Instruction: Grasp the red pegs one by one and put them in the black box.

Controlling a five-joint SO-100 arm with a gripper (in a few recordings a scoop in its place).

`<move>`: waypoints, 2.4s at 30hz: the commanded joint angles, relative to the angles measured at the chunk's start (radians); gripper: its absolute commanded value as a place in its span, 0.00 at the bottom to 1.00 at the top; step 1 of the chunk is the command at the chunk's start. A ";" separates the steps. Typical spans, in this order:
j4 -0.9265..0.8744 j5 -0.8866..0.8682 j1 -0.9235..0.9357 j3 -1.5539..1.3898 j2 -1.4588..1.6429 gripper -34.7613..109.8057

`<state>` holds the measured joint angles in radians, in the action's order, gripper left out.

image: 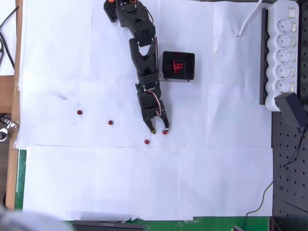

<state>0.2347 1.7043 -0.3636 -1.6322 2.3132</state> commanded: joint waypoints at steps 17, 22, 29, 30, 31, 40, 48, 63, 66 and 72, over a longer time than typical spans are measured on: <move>0.207 0.020 -0.034 -0.035 0.104 0.37; 0.225 0.023 -0.035 -0.049 0.121 0.37; 0.187 0.029 -0.037 -0.064 0.117 0.36; 0.186 0.028 -0.037 -0.067 0.118 0.36; 0.186 0.025 -0.037 -0.074 0.123 0.36; 0.184 0.029 -0.029 -0.129 0.160 0.36; 0.127 0.032 -0.029 -0.130 0.141 0.34; 0.015 0.060 -0.025 -0.127 0.095 0.24; -0.081 0.104 -0.023 -0.127 0.043 0.24; -0.428 0.264 -0.023 -0.130 -0.192 0.24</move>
<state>0.0077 1.8776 -0.3651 -1.7319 2.2749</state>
